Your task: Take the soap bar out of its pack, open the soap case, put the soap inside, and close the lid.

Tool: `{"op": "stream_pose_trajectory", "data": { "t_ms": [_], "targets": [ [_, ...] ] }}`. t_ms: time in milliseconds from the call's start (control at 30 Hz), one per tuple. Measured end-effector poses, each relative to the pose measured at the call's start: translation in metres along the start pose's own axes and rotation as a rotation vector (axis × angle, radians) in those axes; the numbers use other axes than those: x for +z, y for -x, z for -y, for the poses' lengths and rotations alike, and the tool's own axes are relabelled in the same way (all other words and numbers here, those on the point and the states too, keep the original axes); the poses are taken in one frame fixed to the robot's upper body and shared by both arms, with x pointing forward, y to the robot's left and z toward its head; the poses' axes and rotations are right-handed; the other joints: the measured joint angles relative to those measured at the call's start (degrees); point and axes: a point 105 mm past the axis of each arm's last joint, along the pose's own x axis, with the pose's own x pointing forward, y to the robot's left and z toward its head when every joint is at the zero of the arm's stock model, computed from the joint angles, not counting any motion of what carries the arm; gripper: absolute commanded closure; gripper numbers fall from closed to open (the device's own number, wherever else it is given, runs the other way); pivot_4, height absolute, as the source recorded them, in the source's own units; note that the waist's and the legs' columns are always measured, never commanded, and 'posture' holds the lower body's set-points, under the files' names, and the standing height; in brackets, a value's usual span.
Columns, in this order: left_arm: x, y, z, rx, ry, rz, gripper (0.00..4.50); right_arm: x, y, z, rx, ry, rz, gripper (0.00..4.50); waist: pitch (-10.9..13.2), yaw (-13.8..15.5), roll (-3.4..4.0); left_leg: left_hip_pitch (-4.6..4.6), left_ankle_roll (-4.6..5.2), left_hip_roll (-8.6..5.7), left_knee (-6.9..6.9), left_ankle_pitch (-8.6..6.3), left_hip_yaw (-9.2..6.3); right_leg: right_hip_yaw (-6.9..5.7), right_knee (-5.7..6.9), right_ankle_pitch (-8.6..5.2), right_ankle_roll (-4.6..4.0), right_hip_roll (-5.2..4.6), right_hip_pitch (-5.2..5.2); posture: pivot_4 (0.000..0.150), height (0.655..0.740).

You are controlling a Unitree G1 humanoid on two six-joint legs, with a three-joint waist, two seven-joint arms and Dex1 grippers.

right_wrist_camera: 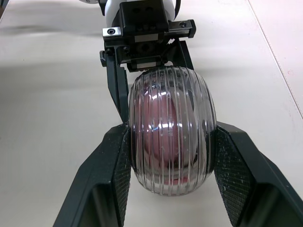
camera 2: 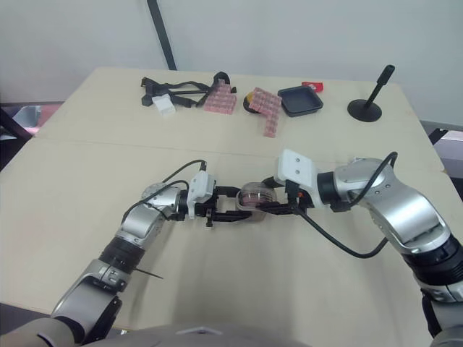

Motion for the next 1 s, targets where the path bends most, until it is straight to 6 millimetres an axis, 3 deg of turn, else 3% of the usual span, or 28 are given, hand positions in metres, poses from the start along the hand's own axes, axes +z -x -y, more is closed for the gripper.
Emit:
{"op": "stream_pose_trajectory", "data": {
  "t_ms": [1000],
  "targets": [
    [-0.0007,0.0033,0.0000,0.001,-0.006,-0.012,2.57,0.0005,-0.0081,-0.0035,-0.002,0.021,-0.004,2.53,0.0,-0.2,-0.01,0.08,0.01,0.00,0.00,0.01,0.00,0.00,0.00,0.00,0.00,-0.01,0.05,0.150,0.7398]
  ]
}}
